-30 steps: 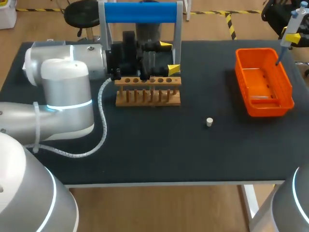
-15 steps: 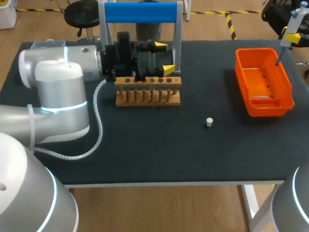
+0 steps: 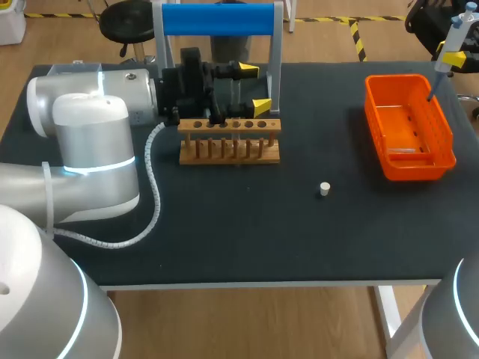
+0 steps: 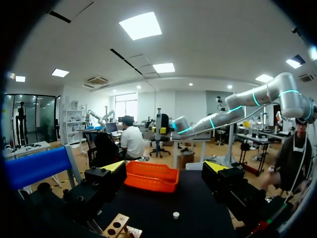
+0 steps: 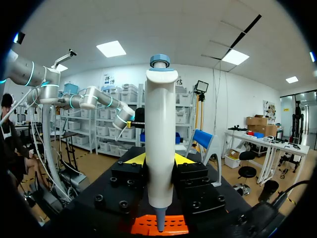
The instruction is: Invert the test tube, pick up the pipette, mount the tip to pipette, aspirate from beaker and dispense into the tube, eject the tip, return the pipette, and cap with the stopper.
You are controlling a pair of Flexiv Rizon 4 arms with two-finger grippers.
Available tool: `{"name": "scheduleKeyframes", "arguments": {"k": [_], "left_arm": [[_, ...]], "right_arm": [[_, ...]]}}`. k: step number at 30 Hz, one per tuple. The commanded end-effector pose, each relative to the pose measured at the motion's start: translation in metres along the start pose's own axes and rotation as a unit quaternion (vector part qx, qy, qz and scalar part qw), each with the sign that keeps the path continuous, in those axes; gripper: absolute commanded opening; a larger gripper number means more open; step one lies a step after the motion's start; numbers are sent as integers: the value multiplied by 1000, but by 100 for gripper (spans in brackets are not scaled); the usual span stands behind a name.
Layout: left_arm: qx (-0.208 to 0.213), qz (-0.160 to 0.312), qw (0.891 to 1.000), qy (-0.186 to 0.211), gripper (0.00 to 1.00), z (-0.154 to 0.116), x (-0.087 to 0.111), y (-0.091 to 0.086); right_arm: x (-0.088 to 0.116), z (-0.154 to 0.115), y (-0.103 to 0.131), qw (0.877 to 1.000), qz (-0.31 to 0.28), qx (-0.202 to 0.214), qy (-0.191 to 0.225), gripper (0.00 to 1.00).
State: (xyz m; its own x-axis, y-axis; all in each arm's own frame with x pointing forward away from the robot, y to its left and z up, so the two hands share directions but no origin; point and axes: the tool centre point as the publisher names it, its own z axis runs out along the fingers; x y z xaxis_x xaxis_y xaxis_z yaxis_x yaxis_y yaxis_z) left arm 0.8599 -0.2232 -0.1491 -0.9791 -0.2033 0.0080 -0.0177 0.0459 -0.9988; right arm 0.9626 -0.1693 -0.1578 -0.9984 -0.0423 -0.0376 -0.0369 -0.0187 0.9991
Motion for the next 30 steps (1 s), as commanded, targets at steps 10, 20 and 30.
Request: {"name": "scheduleKeyframes", "arguments": {"k": [10, 20, 30], "left_arm": [[1, 0, 1000, -1, 100, 0, 1, 0], [1, 0, 1000, -1, 100, 0, 1, 0], [1, 0, 1000, -1, 100, 0, 1, 0]], "right_arm": [[1, 1, 1, 1000, 0, 1, -1, 0], [29, 30, 5, 1000, 1, -6, -19, 0], [57, 83, 6, 1000, 8, 19, -14, 0]]}}
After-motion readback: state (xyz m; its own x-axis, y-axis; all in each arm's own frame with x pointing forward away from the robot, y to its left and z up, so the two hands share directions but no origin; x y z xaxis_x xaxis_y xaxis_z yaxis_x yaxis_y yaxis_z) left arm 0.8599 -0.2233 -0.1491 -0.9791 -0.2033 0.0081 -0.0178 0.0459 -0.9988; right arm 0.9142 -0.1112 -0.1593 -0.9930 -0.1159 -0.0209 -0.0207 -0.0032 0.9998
